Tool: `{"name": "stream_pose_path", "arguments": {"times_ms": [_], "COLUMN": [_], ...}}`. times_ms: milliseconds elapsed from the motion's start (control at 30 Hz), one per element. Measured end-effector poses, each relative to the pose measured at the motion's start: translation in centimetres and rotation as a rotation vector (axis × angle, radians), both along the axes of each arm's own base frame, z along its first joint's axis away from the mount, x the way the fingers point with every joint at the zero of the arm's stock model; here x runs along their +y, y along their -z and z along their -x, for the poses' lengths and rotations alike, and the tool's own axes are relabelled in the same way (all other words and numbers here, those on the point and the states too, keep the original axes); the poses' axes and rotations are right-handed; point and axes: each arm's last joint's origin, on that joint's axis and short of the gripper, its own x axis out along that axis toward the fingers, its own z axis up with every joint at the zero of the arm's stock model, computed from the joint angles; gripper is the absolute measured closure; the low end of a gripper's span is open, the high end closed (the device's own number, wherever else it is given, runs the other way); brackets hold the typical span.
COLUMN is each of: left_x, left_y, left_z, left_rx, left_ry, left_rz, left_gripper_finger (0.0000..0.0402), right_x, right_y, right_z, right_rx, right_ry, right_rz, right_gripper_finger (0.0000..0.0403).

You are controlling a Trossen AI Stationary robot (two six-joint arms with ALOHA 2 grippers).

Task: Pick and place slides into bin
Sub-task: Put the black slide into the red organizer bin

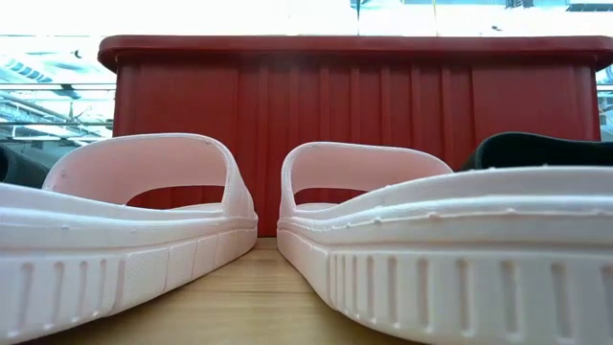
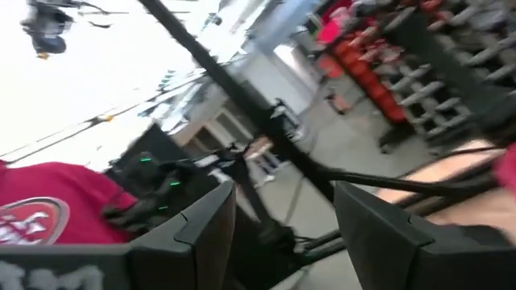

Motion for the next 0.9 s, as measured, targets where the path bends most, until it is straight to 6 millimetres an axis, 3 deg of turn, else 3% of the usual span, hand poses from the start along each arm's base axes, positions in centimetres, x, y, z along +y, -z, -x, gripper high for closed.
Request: {"name": "stream_pose_path", "arguments": {"times_ms": [267,600,900], "left_x": [0.1,0.2,0.2], "left_y": [0.0,-0.8,-0.7], "left_z": [0.0,0.0,-0.1], "left_rx": [0.006,-0.067,-0.066], "left_ry": [-0.035,-0.063,-0.063], "left_rz": [0.054,0.113,0.113], "left_gripper_finger": [0.0376,0.0376,0.0376], "right_x": [2.5,5.5,5.8], "right_y": [-0.8,1.3,1.0], "right_z": [1.6,2.7,3.0], "right_rx": [-0.06,0.145,0.147], "right_ry": [-0.1,-0.218,-0.246], "right_rz": [0.003,0.084,0.023], "right_gripper_finger": [0.0202,0.0202,0.0202]}}
